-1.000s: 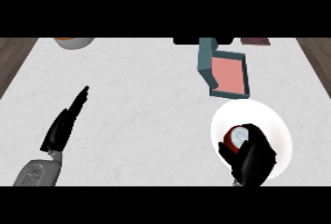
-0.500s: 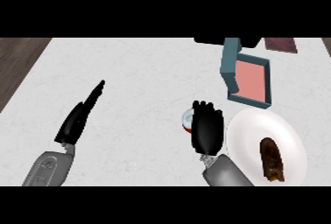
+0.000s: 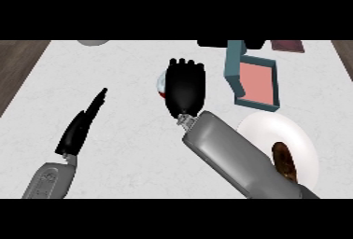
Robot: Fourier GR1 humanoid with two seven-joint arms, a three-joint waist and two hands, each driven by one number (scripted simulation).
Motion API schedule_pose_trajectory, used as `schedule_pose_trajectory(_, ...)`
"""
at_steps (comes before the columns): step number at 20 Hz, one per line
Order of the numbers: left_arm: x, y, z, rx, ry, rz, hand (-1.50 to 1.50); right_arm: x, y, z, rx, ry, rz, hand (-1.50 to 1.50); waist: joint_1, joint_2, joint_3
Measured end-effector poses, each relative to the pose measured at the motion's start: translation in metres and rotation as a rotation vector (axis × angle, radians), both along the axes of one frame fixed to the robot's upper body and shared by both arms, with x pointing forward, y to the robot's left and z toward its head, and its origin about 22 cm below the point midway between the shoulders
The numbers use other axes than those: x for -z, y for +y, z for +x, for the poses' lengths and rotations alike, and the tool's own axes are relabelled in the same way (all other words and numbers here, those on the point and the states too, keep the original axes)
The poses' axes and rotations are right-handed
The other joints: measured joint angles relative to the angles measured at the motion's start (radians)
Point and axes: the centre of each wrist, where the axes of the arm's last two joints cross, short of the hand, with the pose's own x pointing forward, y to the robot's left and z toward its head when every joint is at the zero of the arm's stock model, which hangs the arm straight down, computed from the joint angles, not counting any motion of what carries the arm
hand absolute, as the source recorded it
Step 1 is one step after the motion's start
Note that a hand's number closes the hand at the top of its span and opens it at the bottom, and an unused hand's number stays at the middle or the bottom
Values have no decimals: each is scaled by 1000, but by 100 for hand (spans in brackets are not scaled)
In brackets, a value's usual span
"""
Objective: Pick the can from the plate and place it in the cardboard box
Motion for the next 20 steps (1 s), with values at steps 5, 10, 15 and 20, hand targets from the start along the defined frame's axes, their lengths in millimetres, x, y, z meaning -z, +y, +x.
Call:
schedule_pose_trajectory(5,0,11,-2,-33,-5,3,0,-43,15,13,58,-59,12,150,-30,-5,0)
schedule_pose_trajectory(10,5,17,-6,-60,2,-1,0,-75,9,25,120,-118,51,150,-53,-8,1)
schedule_pose_trajectory(15,1,23,-12,-72,3,-3,0,-85,-18,39,206,-143,85,150,-63,-10,1)
schedule_pose_trajectory(20,1,22,-12,-75,0,3,0,-93,-62,58,296,-120,102,150,-69,-10,1)
